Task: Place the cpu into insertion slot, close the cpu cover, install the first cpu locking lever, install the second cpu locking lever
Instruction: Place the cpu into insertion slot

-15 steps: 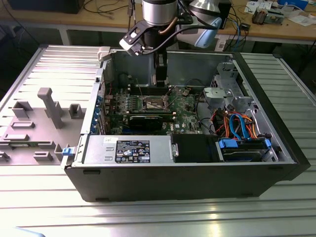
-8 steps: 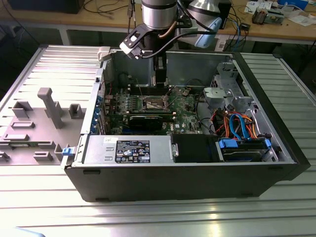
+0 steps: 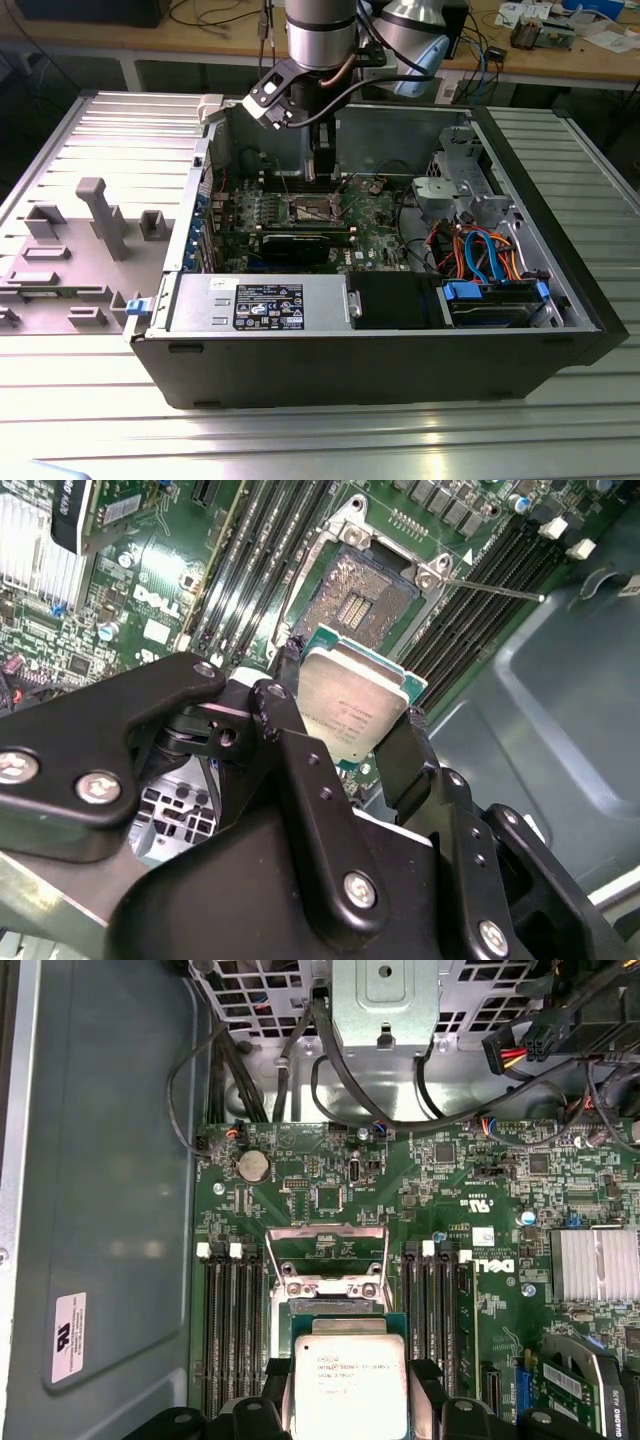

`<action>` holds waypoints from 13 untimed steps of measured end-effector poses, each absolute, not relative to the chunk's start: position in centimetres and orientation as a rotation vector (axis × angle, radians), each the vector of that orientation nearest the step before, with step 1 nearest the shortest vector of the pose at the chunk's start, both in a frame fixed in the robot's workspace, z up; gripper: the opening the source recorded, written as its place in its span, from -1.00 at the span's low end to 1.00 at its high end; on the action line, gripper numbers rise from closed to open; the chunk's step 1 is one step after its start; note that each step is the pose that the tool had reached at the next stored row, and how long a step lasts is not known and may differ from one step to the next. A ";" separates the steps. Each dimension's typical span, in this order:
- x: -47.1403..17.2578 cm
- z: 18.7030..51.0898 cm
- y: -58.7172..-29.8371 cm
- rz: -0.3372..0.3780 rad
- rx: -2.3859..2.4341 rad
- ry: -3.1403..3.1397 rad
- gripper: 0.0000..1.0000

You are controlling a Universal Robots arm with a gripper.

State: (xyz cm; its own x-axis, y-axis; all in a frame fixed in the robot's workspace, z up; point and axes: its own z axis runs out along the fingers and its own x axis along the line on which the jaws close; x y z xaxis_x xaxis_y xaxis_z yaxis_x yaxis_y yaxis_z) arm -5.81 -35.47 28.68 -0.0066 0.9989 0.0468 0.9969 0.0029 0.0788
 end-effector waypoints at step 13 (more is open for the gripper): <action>-5.8 28.3 -35.5 0.139 2.198 2.209 0.09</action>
